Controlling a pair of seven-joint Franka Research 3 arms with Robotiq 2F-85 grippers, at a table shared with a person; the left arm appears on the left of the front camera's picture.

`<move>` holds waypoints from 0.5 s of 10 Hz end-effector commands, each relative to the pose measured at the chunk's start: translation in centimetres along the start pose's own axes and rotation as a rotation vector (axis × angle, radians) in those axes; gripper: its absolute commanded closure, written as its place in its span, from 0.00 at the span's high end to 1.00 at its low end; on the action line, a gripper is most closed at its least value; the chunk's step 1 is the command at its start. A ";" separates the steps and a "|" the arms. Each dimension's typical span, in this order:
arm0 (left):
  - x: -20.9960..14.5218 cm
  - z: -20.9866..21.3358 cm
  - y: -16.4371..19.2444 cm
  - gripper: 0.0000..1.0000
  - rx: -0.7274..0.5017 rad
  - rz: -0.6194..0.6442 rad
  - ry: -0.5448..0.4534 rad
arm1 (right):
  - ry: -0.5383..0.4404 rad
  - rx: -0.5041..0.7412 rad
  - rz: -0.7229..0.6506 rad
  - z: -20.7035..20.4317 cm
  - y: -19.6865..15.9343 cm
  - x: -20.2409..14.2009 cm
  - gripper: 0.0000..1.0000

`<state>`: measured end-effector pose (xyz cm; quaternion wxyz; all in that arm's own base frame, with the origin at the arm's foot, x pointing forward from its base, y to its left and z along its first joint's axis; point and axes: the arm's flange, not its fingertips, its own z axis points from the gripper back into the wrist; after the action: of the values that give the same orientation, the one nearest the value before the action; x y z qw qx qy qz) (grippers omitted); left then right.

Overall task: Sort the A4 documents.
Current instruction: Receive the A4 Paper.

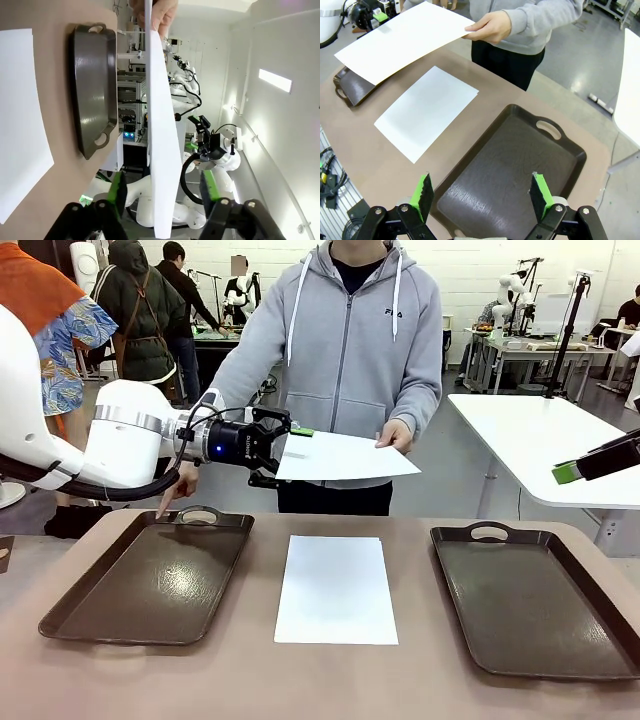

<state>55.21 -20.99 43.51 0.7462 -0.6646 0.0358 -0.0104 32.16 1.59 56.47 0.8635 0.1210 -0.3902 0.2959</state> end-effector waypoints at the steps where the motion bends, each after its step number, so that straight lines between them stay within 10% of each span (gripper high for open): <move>1: 0.5 -0.4 -0.2 0.75 0.014 -0.048 -0.050 | -0.002 0.007 -0.003 -0.2 0.0 0.0 1.00; 2: 0.5 -0.3 -0.3 0.41 0.023 -0.061 -0.057 | -0.002 0.007 -0.003 -0.2 0.0 0.0 1.00; 3: 0.5 -0.1 -0.4 0.55 0.028 -0.068 -0.067 | -0.002 0.007 -0.003 -0.2 0.0 0.0 1.00; 4: 0.5 0.1 -0.5 0.21 0.033 -0.073 -0.073 | -0.002 0.007 -0.003 -0.2 0.0 0.0 1.00; 5: 0.5 0.3 -0.5 0.35 0.037 -0.073 -0.080 | -0.002 0.007 -0.003 -0.2 0.0 0.0 1.00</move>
<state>55.93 -20.51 43.86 0.7573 -0.6529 -0.0034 -0.0112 32.16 1.59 56.47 0.8635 0.1210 -0.3902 0.2959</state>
